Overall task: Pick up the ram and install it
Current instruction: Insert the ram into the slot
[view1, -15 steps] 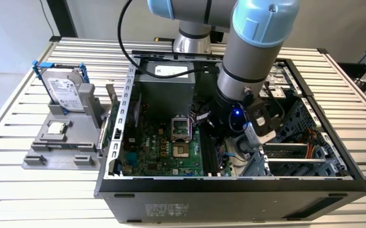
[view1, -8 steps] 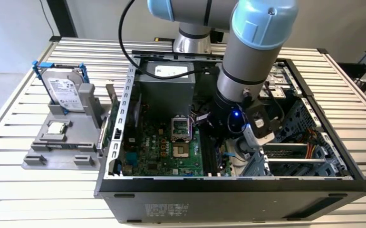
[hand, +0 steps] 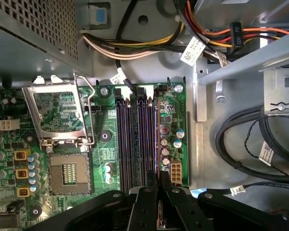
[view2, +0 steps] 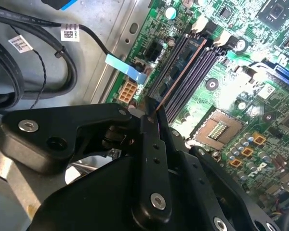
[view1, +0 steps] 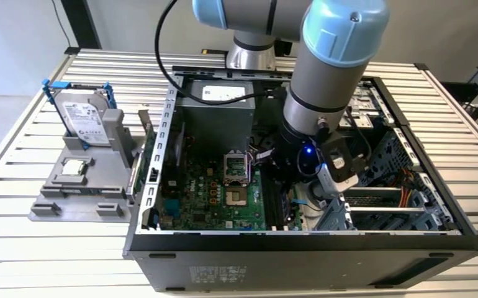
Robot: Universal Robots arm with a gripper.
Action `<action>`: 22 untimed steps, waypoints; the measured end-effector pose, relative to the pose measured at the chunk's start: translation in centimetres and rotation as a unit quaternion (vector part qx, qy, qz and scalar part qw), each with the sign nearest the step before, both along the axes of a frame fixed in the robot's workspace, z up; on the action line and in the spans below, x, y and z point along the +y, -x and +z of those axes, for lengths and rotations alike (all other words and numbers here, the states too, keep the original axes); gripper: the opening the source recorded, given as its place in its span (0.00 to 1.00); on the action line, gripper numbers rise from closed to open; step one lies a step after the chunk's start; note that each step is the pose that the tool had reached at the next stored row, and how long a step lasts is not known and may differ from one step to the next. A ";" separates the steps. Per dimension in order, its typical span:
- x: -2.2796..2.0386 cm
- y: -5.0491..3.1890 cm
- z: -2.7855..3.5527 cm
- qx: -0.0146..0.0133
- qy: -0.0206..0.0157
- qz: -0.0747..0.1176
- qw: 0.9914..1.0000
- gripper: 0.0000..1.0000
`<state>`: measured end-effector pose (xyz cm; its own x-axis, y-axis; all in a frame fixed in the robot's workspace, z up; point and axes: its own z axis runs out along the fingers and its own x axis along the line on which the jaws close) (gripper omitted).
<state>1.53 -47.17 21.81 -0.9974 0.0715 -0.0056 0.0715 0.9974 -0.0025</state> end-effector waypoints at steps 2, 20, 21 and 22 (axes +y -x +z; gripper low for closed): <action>-0.01 0.00 -0.06 0.000 0.000 0.000 1.000 0.00; -0.02 0.01 -0.13 0.001 0.000 0.003 1.000 0.00; -0.01 0.01 -0.07 0.001 -0.001 0.003 1.000 0.00; -0.01 0.01 -0.01 0.001 0.000 0.003 1.000 0.00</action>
<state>1.52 -47.18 21.80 -0.9979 0.0653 -0.0040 0.0653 0.9979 -0.0016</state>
